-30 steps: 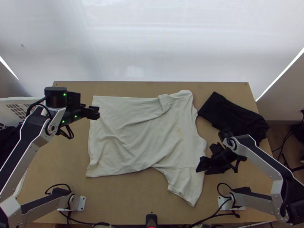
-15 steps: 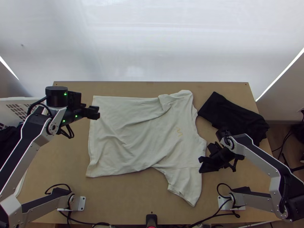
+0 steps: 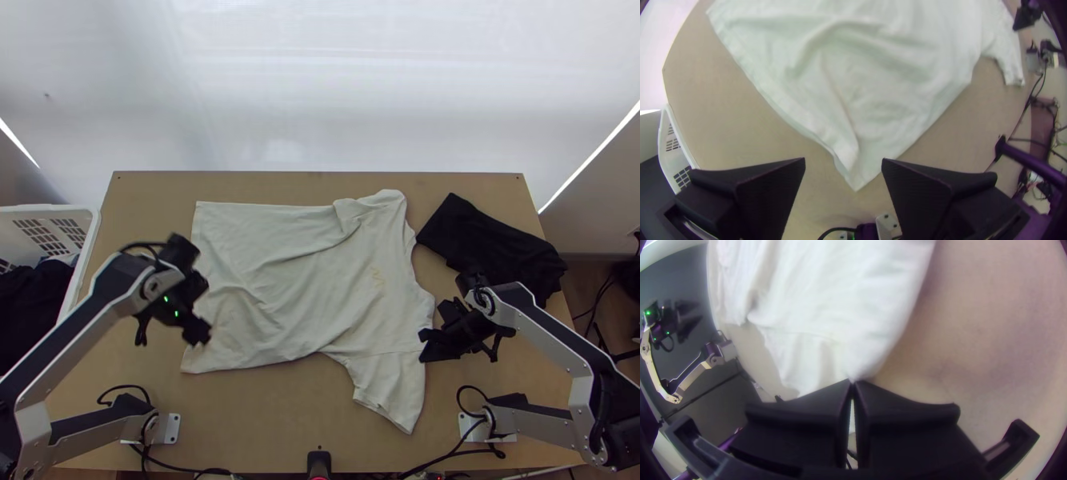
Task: Fold the t-shirt
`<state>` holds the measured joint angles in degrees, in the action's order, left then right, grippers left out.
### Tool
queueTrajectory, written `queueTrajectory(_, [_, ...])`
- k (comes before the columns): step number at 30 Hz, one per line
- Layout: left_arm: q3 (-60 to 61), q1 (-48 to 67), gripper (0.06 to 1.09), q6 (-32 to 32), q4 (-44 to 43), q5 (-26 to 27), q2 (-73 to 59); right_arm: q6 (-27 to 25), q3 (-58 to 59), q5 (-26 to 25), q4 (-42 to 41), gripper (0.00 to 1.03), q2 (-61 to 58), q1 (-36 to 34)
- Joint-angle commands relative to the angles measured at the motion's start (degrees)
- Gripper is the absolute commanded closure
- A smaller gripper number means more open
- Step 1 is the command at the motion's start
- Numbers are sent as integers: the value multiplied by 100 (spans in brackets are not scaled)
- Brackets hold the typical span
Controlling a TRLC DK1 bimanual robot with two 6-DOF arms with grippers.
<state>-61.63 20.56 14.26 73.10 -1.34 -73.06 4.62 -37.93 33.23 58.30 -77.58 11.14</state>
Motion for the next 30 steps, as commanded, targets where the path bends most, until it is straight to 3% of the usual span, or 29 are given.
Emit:
queueTrajectory(1, [1416,827,18,674,354,-701,195,12,-21,-10,-3,100,59,-6])
queueTrajectory(10, [2260,1293,18,806,-314,-709,222,21,-21,-27,-3,100,103,3])
queueTrajectory(20, [2357,1293,22,806,-885,-586,37,21,-30,-27,-3,100,112,11])
queueTrajectory(22, [2313,1258,41,806,-1026,-498,20,21,-39,-27,-3,100,112,11])
queueTrajectory(25, [2260,1258,46,771,-1131,-384,-121,21,-39,-27,-3,100,120,11])
queueTrajectory(26, [2287,1267,52,780,-1219,-331,-130,21,-39,-27,-3,100,120,11])
queueTrajectory(27, [2287,1258,69,754,-1395,-314,-130,21,-30,-27,-3,100,120,11])
queueTrajectory(28, [2278,1249,93,754,-1439,-200,-112,21,-30,-27,-3,100,129,11])
queueTrajectory(29, [2278,1214,105,745,-1580,-85,-112,21,-30,-27,-3,100,147,11])
queueTrajectory(30, [2278,1117,105,754,-1606,-15,-130,21,-30,-27,-3,100,173,3])
